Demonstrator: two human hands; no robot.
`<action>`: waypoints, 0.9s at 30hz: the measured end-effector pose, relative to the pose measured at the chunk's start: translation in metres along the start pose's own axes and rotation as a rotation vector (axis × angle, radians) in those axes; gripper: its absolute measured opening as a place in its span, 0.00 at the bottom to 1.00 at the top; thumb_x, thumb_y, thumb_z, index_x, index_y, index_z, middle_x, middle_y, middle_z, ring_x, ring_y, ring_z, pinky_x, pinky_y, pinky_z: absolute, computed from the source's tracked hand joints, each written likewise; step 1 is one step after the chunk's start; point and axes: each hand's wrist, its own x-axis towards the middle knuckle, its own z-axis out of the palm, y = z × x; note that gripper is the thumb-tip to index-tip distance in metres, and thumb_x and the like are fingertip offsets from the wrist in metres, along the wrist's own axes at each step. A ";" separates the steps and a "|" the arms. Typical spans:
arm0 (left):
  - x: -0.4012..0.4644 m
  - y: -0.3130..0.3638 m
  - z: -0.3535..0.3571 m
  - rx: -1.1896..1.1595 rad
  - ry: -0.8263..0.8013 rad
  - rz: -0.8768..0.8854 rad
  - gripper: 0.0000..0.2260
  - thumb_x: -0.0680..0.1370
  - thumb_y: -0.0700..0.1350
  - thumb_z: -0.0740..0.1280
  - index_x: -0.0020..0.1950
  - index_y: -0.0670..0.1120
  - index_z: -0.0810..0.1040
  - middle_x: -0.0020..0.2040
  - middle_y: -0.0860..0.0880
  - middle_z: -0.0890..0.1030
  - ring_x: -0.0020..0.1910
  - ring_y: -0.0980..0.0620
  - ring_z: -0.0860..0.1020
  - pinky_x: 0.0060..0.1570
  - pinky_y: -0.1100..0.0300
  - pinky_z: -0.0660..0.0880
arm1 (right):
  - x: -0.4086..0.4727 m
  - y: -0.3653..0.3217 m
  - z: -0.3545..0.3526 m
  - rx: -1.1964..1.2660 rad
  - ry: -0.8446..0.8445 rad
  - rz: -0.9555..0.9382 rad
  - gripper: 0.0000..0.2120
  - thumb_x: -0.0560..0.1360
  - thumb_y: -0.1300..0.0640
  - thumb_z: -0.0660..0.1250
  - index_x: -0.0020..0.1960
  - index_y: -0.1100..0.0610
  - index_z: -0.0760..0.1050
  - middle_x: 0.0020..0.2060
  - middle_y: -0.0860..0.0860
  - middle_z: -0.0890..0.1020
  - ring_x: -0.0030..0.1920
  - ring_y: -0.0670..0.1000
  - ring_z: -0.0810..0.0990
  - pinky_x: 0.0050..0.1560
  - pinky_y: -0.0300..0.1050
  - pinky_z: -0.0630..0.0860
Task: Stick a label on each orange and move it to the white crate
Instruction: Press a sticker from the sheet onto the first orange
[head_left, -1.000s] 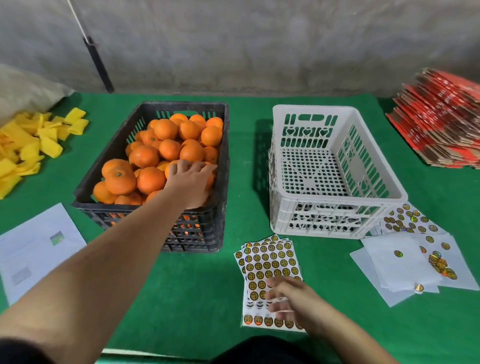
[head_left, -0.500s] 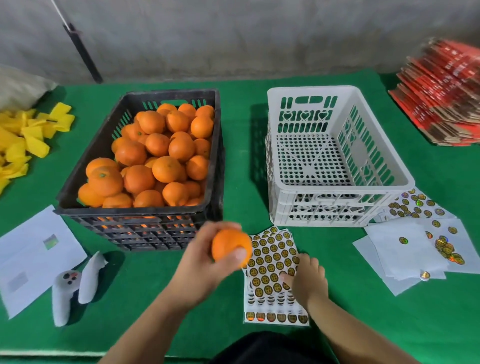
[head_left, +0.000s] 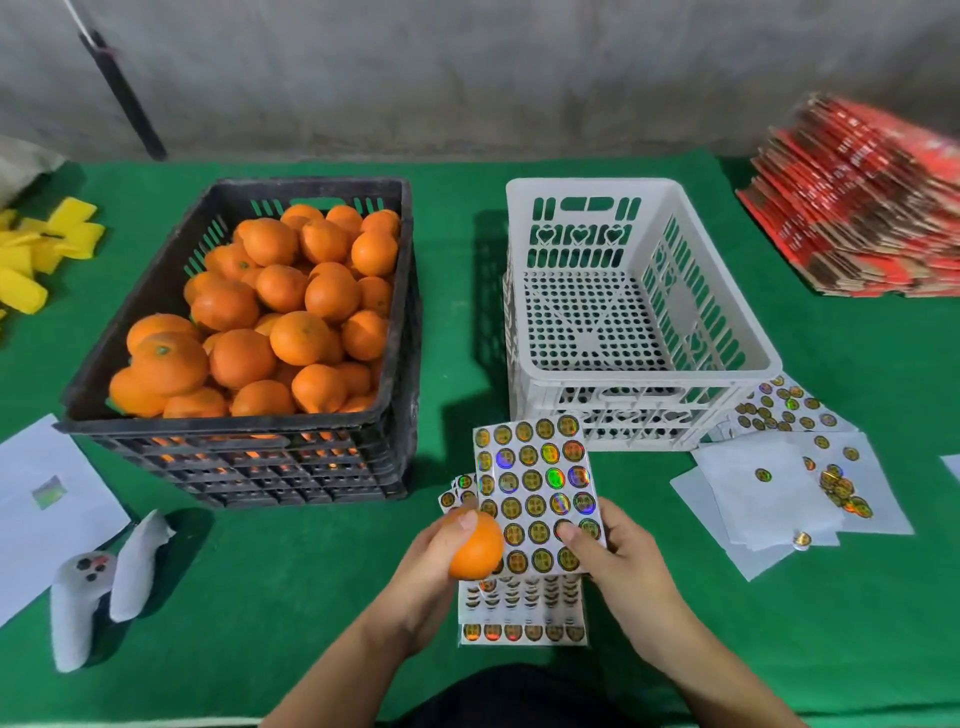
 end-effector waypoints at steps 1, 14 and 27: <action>0.000 0.002 0.002 -0.058 -0.016 -0.003 0.37 0.69 0.60 0.75 0.74 0.44 0.72 0.67 0.40 0.82 0.65 0.39 0.81 0.66 0.44 0.76 | -0.004 -0.006 -0.002 0.024 -0.030 0.006 0.14 0.82 0.59 0.70 0.67 0.51 0.79 0.59 0.50 0.88 0.58 0.54 0.87 0.56 0.49 0.84; -0.031 0.028 0.021 0.331 -0.206 0.382 0.25 0.74 0.52 0.78 0.68 0.47 0.78 0.56 0.37 0.79 0.51 0.47 0.80 0.50 0.51 0.78 | -0.015 -0.070 0.015 -0.975 0.050 -0.941 0.17 0.82 0.46 0.67 0.68 0.51 0.82 0.60 0.47 0.79 0.60 0.52 0.76 0.57 0.55 0.76; -0.040 0.048 0.023 0.492 -0.282 0.372 0.20 0.74 0.50 0.79 0.63 0.51 0.80 0.53 0.47 0.80 0.49 0.52 0.82 0.49 0.57 0.80 | -0.011 -0.100 0.008 -1.051 -0.171 -0.921 0.12 0.78 0.60 0.75 0.61 0.58 0.86 0.50 0.50 0.85 0.43 0.52 0.85 0.37 0.46 0.82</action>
